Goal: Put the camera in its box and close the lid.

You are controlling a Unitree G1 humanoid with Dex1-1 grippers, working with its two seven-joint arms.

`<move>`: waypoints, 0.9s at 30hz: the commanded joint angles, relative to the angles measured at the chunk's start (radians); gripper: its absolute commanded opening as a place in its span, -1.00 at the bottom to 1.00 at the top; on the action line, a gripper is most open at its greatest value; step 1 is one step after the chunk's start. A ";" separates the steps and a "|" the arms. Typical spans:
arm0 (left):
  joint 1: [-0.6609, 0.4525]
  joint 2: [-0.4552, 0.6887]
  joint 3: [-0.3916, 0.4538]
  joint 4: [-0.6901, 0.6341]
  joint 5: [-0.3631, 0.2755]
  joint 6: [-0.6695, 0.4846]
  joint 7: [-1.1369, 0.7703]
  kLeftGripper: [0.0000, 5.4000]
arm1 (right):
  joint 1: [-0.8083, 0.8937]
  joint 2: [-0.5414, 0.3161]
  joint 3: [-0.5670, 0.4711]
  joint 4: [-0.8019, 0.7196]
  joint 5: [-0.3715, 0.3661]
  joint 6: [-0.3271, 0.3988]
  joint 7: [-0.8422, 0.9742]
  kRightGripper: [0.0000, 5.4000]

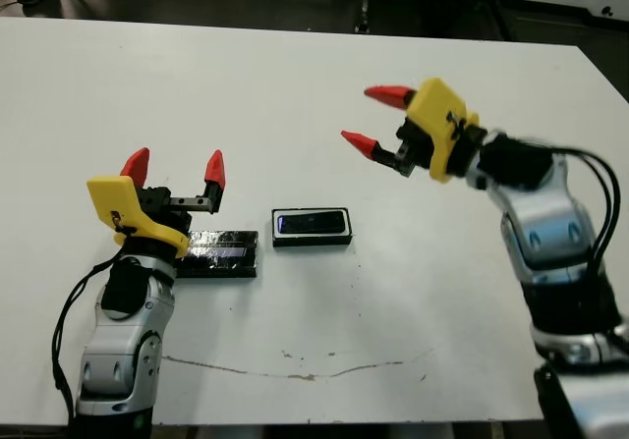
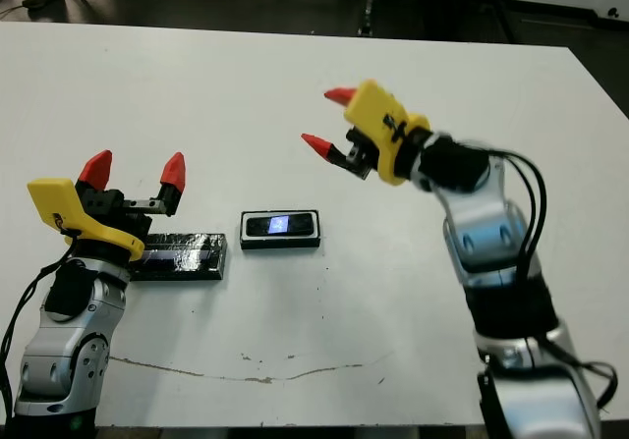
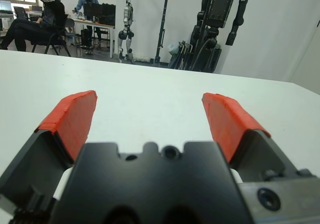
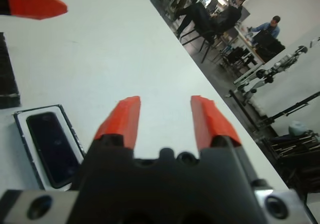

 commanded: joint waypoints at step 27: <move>0.003 0.005 -0.002 0.004 0.010 0.005 0.004 1.00 | 0.191 -0.008 0.141 -0.047 -0.083 0.001 -0.110 -0.99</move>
